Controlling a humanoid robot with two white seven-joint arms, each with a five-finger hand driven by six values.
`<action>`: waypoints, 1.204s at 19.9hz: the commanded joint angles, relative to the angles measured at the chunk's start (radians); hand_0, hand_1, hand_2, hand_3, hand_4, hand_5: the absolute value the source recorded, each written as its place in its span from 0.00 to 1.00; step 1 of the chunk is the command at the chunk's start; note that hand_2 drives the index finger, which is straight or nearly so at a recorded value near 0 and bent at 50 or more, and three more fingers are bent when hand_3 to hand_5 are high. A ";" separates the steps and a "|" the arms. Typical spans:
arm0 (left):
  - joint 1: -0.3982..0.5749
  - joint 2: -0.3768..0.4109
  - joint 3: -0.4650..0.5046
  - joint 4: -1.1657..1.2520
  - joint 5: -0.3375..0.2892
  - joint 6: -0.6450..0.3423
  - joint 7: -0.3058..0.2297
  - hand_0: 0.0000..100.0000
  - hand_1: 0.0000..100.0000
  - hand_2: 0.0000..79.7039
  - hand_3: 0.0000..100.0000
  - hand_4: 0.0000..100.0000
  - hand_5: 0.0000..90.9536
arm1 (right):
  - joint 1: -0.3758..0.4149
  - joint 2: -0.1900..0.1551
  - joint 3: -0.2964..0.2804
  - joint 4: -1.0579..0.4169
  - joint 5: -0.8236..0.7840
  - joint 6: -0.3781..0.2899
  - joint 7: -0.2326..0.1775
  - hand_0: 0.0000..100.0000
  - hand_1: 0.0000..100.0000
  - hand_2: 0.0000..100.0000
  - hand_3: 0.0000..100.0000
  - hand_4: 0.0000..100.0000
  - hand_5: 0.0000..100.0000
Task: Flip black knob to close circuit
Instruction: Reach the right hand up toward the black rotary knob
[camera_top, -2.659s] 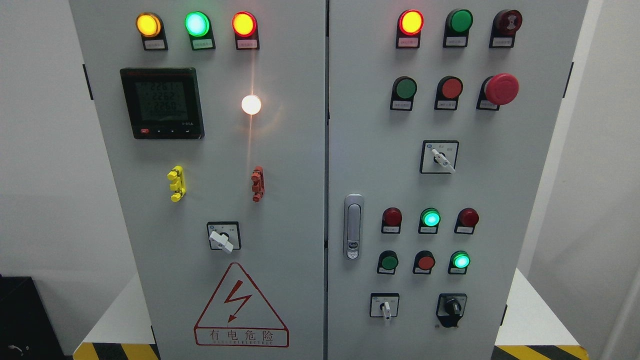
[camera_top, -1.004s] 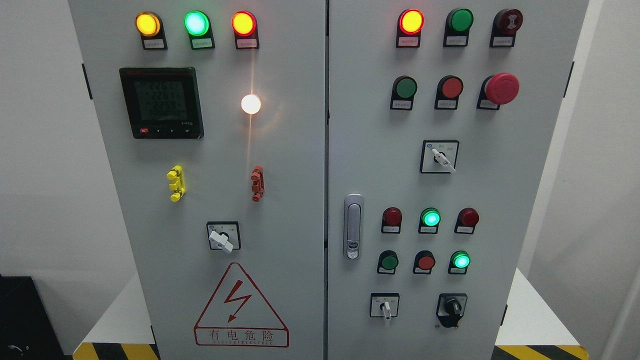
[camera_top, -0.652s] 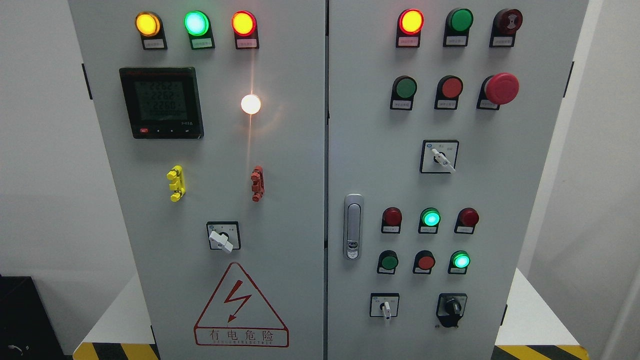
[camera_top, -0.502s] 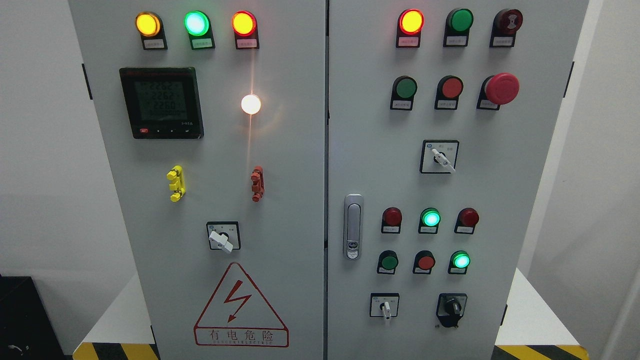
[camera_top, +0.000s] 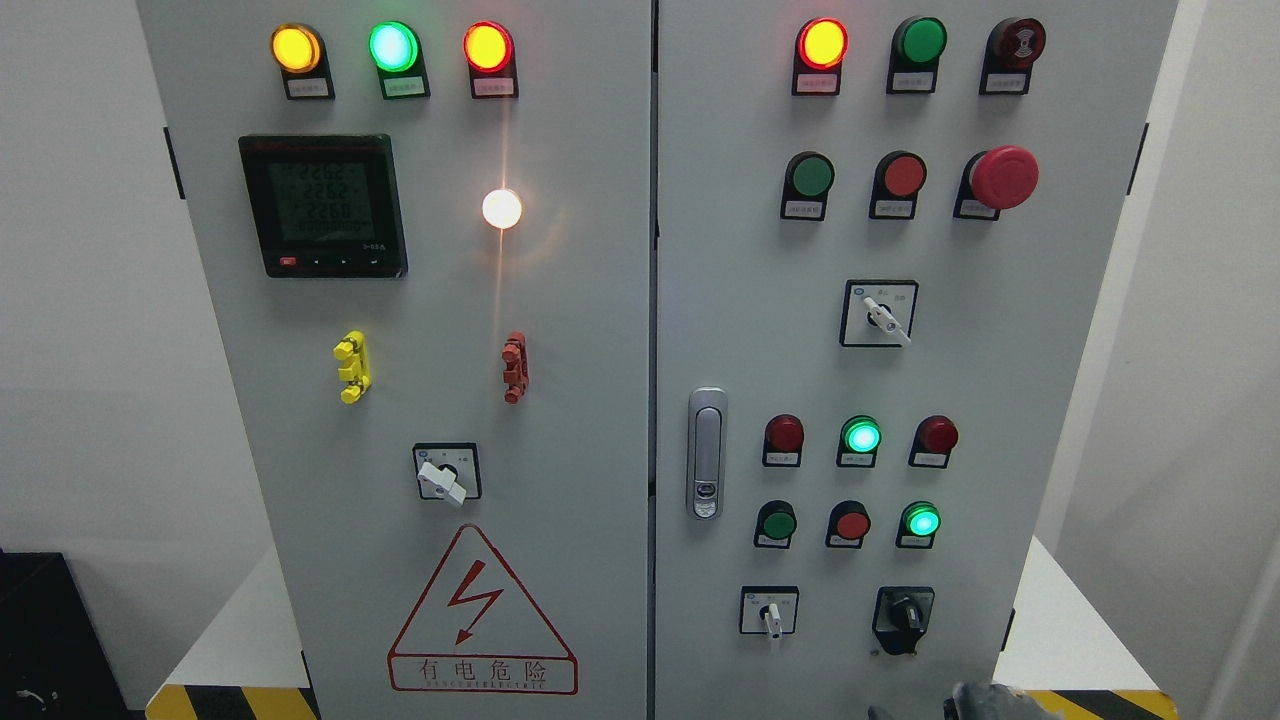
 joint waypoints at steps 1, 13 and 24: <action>0.000 0.000 0.000 0.000 0.000 0.000 0.001 0.12 0.56 0.00 0.00 0.00 0.00 | -0.046 0.003 -0.002 -0.004 0.016 0.002 0.006 0.00 0.00 0.89 1.00 0.90 0.86; 0.000 0.000 0.000 0.000 0.000 0.000 0.001 0.12 0.56 0.00 0.00 0.00 0.00 | -0.098 -0.006 -0.003 0.038 0.039 0.016 0.026 0.00 0.00 0.89 1.00 0.90 0.87; 0.000 0.000 0.000 0.000 0.000 0.000 0.001 0.12 0.56 0.00 0.00 0.00 0.00 | -0.132 -0.005 -0.002 0.058 0.085 0.038 0.015 0.00 0.00 0.88 1.00 0.90 0.87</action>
